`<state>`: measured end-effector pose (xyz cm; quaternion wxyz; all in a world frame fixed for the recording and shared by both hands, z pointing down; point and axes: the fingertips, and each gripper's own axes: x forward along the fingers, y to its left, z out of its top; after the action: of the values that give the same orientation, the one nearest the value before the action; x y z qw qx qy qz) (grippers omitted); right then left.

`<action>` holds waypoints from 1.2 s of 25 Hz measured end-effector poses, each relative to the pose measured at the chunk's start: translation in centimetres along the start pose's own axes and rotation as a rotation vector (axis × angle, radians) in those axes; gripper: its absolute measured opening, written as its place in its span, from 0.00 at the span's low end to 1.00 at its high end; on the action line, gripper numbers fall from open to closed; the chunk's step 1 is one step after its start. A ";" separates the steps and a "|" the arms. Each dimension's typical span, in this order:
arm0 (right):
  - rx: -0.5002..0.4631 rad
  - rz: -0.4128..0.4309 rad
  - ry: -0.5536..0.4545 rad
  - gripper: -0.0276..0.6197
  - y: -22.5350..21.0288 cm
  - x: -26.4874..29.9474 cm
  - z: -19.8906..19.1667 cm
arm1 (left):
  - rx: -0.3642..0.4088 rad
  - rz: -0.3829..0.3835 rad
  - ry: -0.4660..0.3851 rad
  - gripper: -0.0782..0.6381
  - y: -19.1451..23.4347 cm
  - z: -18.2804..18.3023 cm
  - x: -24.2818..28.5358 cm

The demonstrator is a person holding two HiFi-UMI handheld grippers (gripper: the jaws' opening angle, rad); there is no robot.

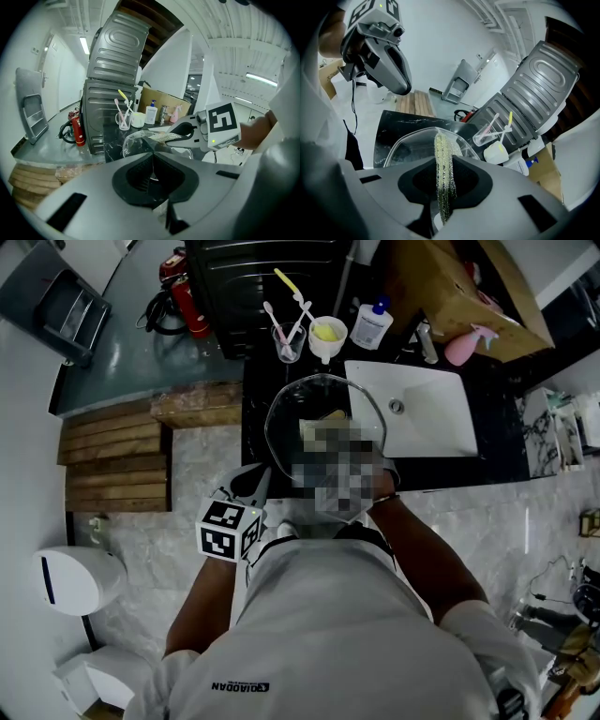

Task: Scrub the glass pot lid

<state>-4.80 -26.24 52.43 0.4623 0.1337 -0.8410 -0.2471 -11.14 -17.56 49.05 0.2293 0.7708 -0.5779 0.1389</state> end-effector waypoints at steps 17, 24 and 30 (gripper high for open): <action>0.308 -0.031 -0.125 0.17 0.8 -6.7 0.0 | 0.059 -0.037 -0.031 0.13 -2.8 0.0 -1.6; 0.725 0.100 -0.376 0.17 1.8 -12.1 -3.3 | 0.048 -0.003 -0.065 0.13 -6.4 0.1 -2.9; 1.101 0.219 -0.590 0.17 3.2 -19.5 -6.8 | 0.006 -0.014 -0.085 0.13 -13.4 -1.3 -4.6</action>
<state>11.42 -16.72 43.35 0.0974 0.1914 -0.9457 0.2440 0.39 -10.04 45.37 0.2029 0.7808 -0.5813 0.1063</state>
